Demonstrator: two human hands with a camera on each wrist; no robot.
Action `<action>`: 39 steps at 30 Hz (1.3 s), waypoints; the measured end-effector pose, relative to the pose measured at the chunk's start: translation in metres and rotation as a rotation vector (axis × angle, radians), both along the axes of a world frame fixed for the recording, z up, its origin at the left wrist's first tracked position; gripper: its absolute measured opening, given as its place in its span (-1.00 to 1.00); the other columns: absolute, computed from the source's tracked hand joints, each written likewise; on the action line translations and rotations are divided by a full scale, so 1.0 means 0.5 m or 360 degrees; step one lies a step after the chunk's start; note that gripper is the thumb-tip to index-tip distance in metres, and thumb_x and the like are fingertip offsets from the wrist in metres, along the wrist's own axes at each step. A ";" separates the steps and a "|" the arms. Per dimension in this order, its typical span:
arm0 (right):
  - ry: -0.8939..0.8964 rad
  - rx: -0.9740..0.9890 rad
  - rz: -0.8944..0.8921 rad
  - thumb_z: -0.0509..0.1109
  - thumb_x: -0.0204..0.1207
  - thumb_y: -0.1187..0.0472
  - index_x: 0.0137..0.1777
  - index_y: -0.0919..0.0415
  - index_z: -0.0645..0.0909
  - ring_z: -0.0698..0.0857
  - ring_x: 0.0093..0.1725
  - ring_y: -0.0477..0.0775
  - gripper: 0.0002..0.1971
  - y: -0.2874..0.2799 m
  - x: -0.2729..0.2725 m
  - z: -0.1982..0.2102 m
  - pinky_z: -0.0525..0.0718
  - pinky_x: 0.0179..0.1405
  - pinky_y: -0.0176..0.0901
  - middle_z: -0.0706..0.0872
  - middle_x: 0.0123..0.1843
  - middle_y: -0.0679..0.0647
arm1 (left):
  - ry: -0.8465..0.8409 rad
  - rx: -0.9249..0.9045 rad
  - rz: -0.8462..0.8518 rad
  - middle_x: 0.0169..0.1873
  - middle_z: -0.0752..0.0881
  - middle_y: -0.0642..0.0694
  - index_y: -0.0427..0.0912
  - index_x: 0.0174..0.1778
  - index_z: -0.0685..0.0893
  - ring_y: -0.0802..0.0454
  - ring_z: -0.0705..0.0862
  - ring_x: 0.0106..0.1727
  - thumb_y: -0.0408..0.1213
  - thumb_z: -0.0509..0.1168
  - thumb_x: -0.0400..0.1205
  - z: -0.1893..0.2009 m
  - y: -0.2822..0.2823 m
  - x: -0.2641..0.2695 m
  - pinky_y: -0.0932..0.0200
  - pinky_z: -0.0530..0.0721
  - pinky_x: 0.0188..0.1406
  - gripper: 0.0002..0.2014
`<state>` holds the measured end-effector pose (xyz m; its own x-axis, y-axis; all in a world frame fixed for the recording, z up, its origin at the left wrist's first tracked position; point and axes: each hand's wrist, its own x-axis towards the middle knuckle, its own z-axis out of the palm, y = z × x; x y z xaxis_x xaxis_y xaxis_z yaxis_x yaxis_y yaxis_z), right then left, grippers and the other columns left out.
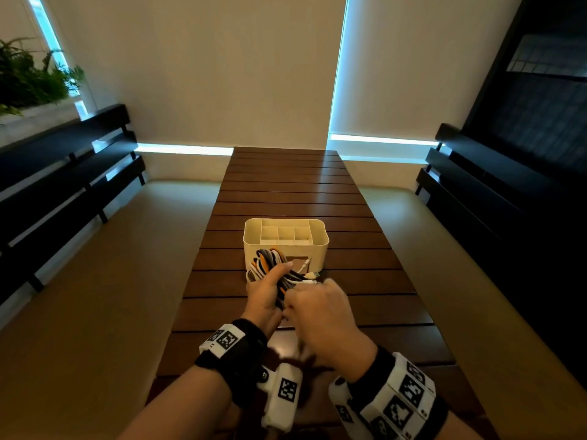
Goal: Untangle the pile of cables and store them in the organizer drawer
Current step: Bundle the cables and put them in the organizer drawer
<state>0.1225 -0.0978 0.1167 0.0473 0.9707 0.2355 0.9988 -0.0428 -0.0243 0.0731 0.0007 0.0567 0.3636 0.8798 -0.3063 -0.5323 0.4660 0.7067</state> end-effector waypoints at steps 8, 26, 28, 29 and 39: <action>0.0807 0.0076 -0.0005 0.49 0.42 0.04 -0.08 0.03 0.78 0.71 -0.06 -0.06 -0.86 0.011 0.076 0.006 0.64 -0.03 -0.15 0.80 -0.08 -0.04 | 0.0265 0.0487 -0.0302 -0.26 0.76 -0.27 -0.34 -0.13 0.73 -0.17 0.76 -0.22 -0.62 0.43 0.40 0.010 0.023 -0.019 0.06 0.73 -0.28 -0.81; 0.1285 -0.0126 -0.0004 0.48 0.44 0.23 -0.14 0.01 0.75 0.69 -0.28 -0.21 -0.91 0.021 0.156 0.016 0.69 -0.15 -0.33 0.74 -0.32 -0.11 | 0.0267 0.0621 -0.0514 -0.26 0.77 -0.17 -0.32 -0.04 0.68 -0.13 0.76 -0.18 -0.48 0.52 0.27 -0.006 0.028 -0.047 0.04 0.72 -0.23 -0.66; 0.1429 -0.0075 -0.0058 0.50 0.41 0.20 -0.19 0.02 0.75 0.73 -0.15 -0.09 -0.95 0.026 0.165 0.003 0.73 0.03 -0.05 0.78 -0.23 -0.03 | 0.0091 0.0560 -0.0609 -0.25 0.77 -0.21 -0.34 -0.03 0.67 -0.14 0.77 -0.21 -0.35 0.53 0.18 -0.005 0.027 -0.045 0.03 0.72 -0.24 -0.56; 0.1492 -0.0062 -0.0044 0.51 0.40 0.20 -0.20 0.04 0.75 0.75 -0.11 -0.04 -0.97 0.028 0.165 0.001 0.72 0.06 0.04 0.78 -0.21 0.00 | 0.0013 0.0507 -0.0676 -0.24 0.77 -0.24 -0.35 -0.01 0.67 -0.15 0.77 -0.23 -0.32 0.54 0.15 -0.004 0.024 -0.044 0.03 0.72 -0.25 -0.52; 0.1060 0.0582 -0.0281 0.44 0.31 -0.10 -0.35 -0.21 0.62 0.48 0.09 -0.14 -0.92 0.032 0.109 -0.056 0.27 0.13 0.01 0.58 -0.13 -0.39 | -0.0158 0.0350 -0.0828 -0.28 0.78 -0.26 -0.32 -0.18 0.79 -0.12 0.76 -0.33 -0.26 0.52 0.06 0.015 0.028 -0.036 0.08 0.74 -0.25 -0.58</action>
